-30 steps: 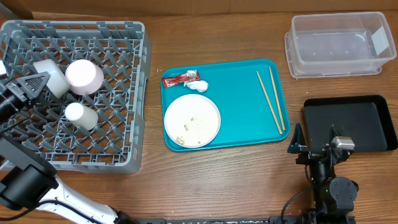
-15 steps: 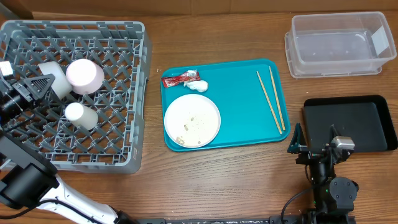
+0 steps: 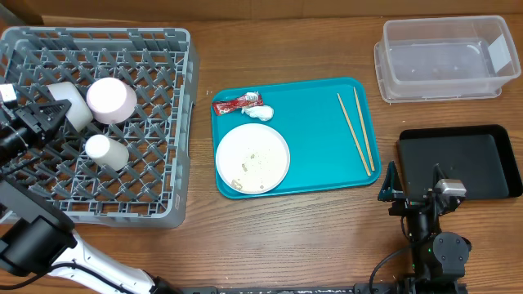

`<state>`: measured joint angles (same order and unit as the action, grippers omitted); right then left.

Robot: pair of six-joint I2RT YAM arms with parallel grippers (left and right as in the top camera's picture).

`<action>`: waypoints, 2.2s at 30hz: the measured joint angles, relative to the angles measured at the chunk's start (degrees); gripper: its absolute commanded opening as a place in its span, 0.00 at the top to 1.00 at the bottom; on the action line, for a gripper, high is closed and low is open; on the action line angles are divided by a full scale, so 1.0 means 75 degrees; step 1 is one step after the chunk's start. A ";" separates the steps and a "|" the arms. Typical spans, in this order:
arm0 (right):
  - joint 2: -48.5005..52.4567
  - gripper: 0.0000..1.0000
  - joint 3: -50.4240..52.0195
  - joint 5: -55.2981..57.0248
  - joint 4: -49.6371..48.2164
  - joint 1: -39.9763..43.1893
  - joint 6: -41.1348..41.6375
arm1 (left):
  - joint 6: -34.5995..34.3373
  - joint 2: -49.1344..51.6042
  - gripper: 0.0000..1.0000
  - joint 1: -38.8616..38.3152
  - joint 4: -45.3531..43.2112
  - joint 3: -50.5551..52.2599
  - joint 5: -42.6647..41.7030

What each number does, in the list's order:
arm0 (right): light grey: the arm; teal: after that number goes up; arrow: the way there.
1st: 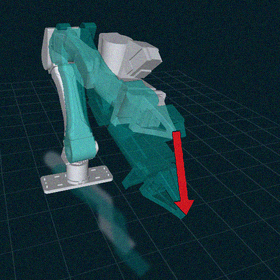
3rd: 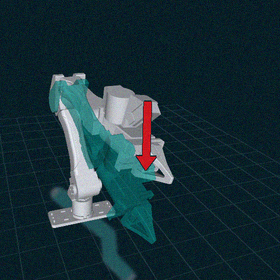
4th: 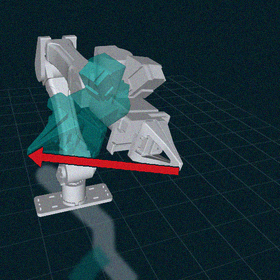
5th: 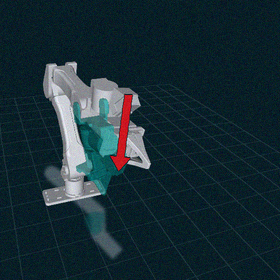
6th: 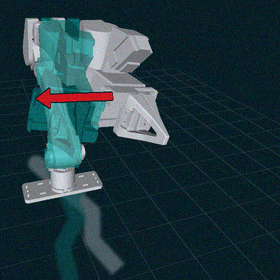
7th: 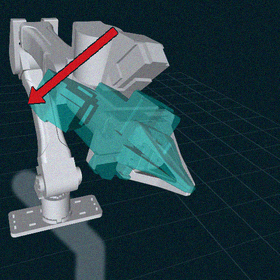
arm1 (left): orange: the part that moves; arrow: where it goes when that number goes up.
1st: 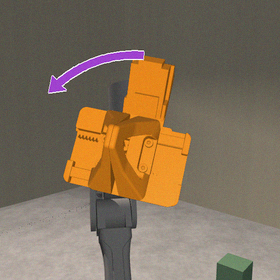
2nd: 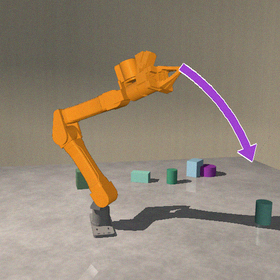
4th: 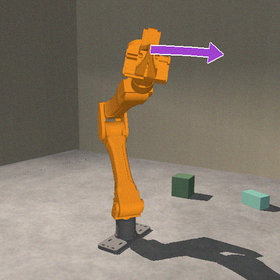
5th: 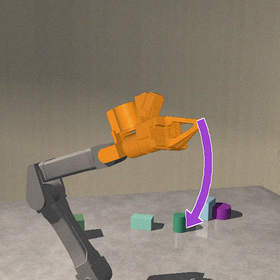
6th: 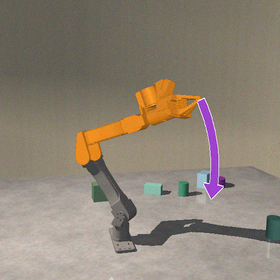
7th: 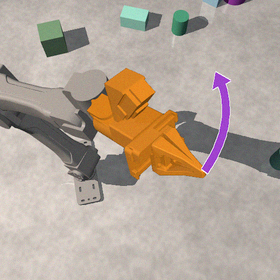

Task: Sort waste into correct bins and load items into the dishwasher
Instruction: 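Lower the white bowl into the rack and release it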

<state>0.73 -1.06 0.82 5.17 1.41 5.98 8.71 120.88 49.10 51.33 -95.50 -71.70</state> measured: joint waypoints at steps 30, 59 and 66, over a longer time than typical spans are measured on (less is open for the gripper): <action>0.0000 0.00 0.0000 -0.0003 0.0006 0.0000 0.0003 | -0.0918 0.0105 0.96 0.1530 0.2617 -0.1888 0.2512; 0.0000 0.00 0.0000 -0.0003 0.0003 0.0000 0.0003 | -0.3552 0.0105 0.96 -0.1877 0.1614 -0.1947 1.0809; 0.0000 0.00 0.0000 -0.0003 0.0000 0.0000 0.0000 | -0.4010 0.0105 0.96 -0.1582 0.2075 -0.1976 1.1028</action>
<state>0.73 -1.06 0.80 5.17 1.41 5.98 -21.37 121.67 37.23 66.89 -110.32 11.00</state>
